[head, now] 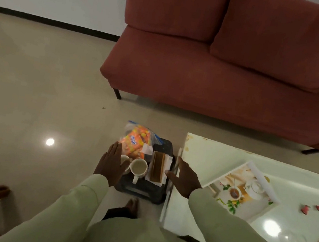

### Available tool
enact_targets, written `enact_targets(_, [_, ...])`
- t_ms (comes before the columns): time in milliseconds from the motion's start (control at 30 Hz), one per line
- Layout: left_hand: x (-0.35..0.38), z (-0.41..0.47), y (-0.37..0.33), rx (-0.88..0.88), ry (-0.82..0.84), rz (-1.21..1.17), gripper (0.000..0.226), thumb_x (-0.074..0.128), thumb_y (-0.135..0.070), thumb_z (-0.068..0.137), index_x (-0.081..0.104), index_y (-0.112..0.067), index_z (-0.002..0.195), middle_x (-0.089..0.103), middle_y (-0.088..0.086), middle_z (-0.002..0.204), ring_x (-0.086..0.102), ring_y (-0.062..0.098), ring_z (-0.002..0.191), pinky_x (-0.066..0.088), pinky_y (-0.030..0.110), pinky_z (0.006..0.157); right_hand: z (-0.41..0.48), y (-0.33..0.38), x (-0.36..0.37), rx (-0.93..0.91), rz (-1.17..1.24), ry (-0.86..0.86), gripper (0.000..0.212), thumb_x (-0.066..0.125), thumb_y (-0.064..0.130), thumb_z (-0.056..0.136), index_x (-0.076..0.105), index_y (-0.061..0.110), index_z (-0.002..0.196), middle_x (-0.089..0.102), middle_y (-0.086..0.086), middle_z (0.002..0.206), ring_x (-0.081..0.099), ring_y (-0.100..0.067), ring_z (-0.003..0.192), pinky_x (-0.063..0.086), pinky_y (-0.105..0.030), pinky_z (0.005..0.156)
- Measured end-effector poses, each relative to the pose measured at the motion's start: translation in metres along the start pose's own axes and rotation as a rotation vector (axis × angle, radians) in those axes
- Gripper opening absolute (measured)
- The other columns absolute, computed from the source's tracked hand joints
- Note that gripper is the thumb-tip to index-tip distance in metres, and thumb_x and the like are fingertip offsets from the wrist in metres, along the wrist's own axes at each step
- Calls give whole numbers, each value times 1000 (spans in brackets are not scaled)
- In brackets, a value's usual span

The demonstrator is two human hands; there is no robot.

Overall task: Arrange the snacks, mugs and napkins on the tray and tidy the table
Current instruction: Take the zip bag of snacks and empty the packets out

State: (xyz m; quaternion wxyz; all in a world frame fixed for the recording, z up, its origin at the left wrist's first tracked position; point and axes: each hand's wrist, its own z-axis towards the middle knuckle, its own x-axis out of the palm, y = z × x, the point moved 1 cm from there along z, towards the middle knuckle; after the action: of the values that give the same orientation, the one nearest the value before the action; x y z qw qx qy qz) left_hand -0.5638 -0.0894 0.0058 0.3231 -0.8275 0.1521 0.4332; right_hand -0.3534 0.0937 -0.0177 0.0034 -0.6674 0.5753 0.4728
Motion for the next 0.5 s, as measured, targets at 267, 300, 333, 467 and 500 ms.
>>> enact_targets(267, [-30,106,54,30,144,-229,62,46,-50,96,35,-17,147,42,7,152,41,24,137,31,34,110,89,67,20,236,672,-114,50,43,58,97,50,23,133,58,-4,137,56,-22,122,44,-39,103])
enact_targets(300, [-30,122,59,20,144,-247,60,47,-50,96,40,-16,145,46,7,149,44,24,134,32,32,107,104,72,22,248,750,-130,42,41,55,99,51,26,126,60,-4,132,58,-18,114,46,-30,92])
enact_targets(333, [-30,136,62,6,148,-278,56,47,-48,97,45,-14,142,50,9,145,47,23,131,33,31,104,116,75,24,270,793,-138,37,37,52,101,50,27,124,61,-5,128,59,-15,107,45,-23,82])
enact_targets(467, [-9,197,73,-29,90,-485,36,46,-36,100,64,-8,114,65,10,114,59,29,106,41,32,87,178,74,42,343,879,-159,48,29,56,101,53,22,125,65,-5,116,60,-20,103,43,-25,72])
enact_targets(500, [-4,209,76,-61,78,-540,32,46,-30,101,64,-6,113,65,11,113,59,31,104,45,35,85,192,71,45,360,893,-168,48,29,57,100,55,21,120,66,-8,117,62,-23,103,45,-28,76])
